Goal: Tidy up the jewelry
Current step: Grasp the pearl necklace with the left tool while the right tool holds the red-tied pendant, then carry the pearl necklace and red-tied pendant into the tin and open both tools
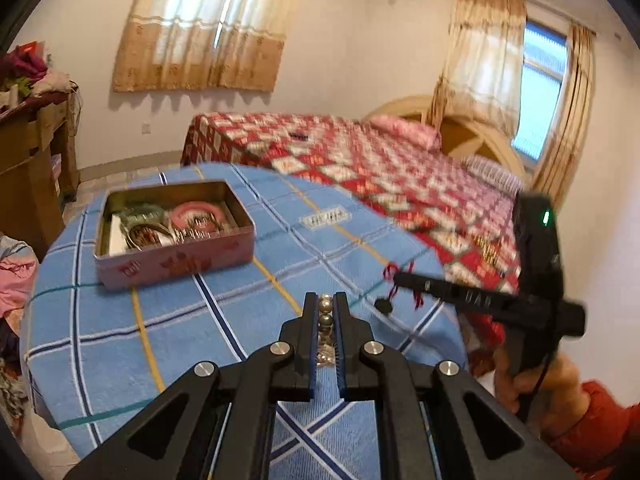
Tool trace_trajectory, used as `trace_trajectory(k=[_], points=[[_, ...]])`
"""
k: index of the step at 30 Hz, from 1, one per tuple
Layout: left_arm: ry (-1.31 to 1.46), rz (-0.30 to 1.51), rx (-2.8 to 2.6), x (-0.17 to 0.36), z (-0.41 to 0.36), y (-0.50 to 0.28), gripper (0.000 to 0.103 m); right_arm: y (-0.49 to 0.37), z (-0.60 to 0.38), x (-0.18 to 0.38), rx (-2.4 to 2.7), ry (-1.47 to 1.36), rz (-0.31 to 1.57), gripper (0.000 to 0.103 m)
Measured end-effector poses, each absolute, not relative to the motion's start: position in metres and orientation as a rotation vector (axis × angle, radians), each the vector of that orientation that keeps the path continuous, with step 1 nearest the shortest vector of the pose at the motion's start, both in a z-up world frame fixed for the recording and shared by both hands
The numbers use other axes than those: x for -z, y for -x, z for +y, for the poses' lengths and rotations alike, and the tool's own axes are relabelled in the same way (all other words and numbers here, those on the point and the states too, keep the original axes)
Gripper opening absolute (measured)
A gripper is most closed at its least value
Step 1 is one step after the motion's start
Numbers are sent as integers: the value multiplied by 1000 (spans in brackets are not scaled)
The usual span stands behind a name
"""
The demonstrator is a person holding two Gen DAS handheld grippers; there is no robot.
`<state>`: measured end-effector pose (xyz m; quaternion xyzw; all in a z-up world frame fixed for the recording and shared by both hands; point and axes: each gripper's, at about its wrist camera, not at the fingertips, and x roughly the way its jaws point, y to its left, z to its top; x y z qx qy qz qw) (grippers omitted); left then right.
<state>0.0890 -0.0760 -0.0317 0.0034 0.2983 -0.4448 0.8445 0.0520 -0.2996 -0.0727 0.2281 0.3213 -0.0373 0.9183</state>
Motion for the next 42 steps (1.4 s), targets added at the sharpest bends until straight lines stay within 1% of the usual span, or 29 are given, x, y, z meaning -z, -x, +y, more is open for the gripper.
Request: trace_trajectory(k=[10, 17, 29, 35, 42], points=[[47, 589, 860, 22, -56, -106, 6, -58, -293, 62, 30, -456, 647, 12], [63, 554, 838, 12, -50, -120, 6, -72, -287, 41, -19, -435, 615, 12], [99, 498, 763, -4, -48, -185, 6, -153, -243, 13, -177, -374, 578, 12], [93, 499, 721, 7, -60, -231, 6, -208, -232, 29, -197, -384, 623, 12], [28, 603, 642, 60, -77, -275, 6, -253, -230, 74, -184, -397, 751, 12]])
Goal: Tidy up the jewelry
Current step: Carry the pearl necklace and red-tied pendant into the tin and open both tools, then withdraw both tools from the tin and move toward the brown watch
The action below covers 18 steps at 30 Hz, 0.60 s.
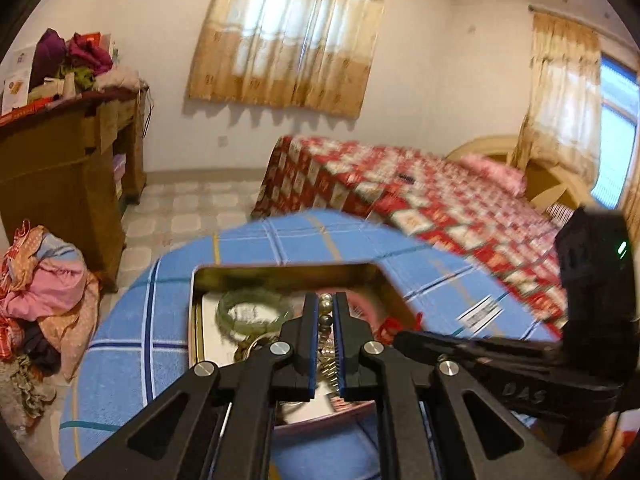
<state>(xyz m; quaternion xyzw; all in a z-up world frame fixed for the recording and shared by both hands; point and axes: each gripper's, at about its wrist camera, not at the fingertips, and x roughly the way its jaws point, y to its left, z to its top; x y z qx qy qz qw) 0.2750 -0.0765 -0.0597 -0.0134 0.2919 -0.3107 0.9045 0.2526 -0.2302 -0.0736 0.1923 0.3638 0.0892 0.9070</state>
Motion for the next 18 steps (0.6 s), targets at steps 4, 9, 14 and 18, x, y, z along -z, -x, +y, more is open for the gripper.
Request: trace_trajectory(k=[4, 9, 14, 18], points=[[17, 635, 630, 74, -76, -281, 6, -259, -230, 84, -164, -393, 789, 15], [-15, 658, 583, 79, -75, -285, 8, -262, -226, 90, -149, -388, 817, 36], [-19, 644, 516, 68, -65, -280, 65, -254, -225, 77, -130, -392, 768, 76], [-6, 603, 521, 51, -55, -263, 71, -239, -228, 62, -107, -392, 733, 76]])
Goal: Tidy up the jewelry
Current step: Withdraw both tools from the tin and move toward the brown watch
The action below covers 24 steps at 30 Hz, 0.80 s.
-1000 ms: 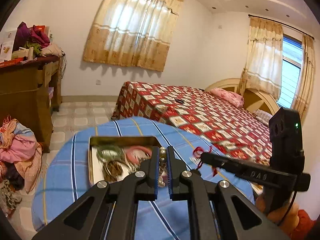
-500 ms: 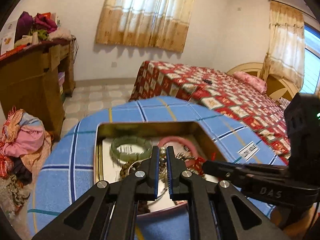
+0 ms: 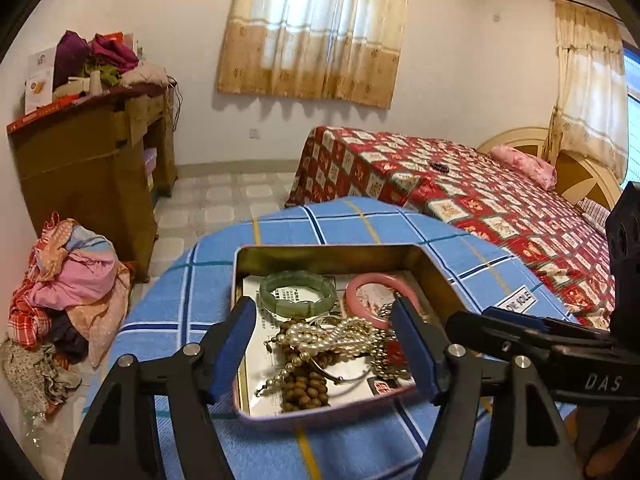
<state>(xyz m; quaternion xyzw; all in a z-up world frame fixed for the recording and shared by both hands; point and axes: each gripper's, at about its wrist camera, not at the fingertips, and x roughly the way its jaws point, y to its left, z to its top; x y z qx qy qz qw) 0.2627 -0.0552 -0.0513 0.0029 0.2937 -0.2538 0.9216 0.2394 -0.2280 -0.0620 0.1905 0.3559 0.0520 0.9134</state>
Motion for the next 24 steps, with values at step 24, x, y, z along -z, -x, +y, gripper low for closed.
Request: trace_trajectory(k=[24], points=[[-28, 699, 454, 91, -32, -145, 71, -101, -264, 83, -8, -390, 753, 76]])
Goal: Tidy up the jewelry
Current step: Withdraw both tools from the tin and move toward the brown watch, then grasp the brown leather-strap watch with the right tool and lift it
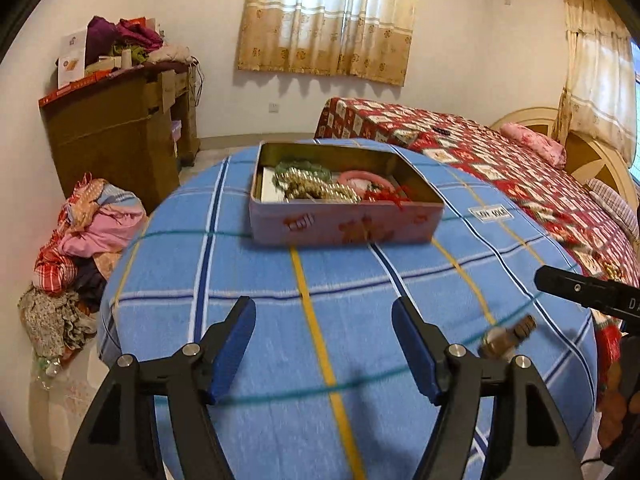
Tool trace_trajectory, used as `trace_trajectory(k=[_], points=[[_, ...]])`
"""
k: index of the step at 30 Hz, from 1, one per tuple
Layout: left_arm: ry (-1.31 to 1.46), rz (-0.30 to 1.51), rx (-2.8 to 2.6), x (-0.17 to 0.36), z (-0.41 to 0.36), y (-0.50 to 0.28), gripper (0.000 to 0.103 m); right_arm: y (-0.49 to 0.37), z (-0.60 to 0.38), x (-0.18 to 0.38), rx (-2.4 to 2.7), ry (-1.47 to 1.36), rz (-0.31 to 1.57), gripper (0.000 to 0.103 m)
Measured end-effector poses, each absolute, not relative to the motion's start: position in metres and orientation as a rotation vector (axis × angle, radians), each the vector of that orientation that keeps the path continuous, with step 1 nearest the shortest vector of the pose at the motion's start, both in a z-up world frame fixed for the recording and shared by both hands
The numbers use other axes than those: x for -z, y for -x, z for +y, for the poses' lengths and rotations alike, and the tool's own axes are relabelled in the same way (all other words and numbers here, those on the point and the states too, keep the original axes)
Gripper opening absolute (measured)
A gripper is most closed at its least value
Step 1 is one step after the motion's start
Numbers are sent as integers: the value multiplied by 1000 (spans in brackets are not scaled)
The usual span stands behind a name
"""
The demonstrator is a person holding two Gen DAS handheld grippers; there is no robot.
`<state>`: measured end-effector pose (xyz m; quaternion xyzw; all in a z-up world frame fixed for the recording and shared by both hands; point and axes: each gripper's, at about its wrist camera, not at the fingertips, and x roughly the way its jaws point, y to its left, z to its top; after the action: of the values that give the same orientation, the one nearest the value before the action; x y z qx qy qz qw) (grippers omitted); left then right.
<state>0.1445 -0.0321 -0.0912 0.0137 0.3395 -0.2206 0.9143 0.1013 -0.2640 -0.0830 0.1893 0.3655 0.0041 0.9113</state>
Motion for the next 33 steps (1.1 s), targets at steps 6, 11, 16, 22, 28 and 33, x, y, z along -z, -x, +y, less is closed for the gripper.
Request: trace_trajectory(k=[6, 11, 16, 22, 28, 33], points=[[-51, 719, 455, 103, -34, -135, 71, -73, -289, 98, 49, -402, 773, 76], [-62, 741, 445, 113, -36, -135, 71, -70, -279, 103, 2, -269, 797, 74], [-60, 769, 446, 122, -39, -137, 71, -76, -250, 102, -89, -37, 809, 72], [-104, 758, 455, 124, -45, -131, 71, -93, -239, 112, -157, 48, 845, 72], [-94, 771, 483, 122, -46, -125, 71, -92, -221, 122, -209, 164, 914, 69], [-71, 782, 482, 120, -45, -124, 71, -85, -219, 118, -220, 138, 933, 31]])
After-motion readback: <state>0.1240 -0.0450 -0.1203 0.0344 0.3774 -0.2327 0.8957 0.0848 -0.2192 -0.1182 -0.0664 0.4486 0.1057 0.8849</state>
